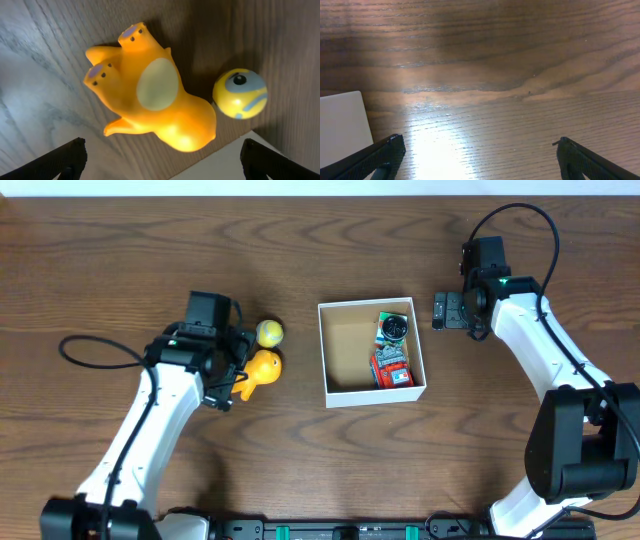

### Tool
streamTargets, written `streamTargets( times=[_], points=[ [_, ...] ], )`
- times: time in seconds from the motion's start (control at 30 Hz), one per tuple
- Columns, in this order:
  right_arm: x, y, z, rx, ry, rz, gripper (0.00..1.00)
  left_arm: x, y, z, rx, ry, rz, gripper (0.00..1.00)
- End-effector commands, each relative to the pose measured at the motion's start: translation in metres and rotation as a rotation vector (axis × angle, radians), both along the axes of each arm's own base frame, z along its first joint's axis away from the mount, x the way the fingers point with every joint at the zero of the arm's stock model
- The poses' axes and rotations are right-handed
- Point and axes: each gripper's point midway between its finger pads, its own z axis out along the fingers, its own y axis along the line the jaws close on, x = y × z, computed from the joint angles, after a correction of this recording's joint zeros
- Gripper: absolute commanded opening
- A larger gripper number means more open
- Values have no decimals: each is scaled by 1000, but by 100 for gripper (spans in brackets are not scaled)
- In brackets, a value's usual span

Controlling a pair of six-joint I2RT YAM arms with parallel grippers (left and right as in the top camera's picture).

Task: Pack container
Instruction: 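Move left gripper over the orange plush dinosaur and grasp it, then lift the orange dinosaur and carry it right over the box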

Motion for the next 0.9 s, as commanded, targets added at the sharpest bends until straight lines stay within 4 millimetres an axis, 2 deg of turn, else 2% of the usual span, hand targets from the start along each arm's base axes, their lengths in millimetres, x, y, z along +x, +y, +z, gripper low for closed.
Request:
streamTargets(
  times=[0.0, 0.23, 0.3, 0.43, 0.47, 0.6, 0.77, 0.87],
  points=[
    [0, -4, -2, -3, 3, -26, 99, 6, 5, -9, 29, 29, 67, 98],
    [0, -4, -2, -3, 3, -25, 99, 9, 5, -31, 40, 83, 67, 100],
    [0, -4, -2, -3, 3, -25, 99, 11, 5, -36, 42, 93, 66, 93],
    [0, -4, -2, -3, 3, -25, 99, 10, 5, -40, 44, 105, 66, 61],
    [0, -4, -2, -3, 3, -25, 99, 10, 5, -40, 44, 106, 65, 58],
    [0, -4, -2, -3, 3, -26, 99, 9, 5, -42, 48, 110, 57, 56],
    [0, -4, -2, -4, 3, -25, 99, 5, 6, -45, 50, 123, 57, 27],
    [0, -4, -2, -3, 3, -26, 99, 3, 6, -47, 51, 128, 57, 20]
  ],
)
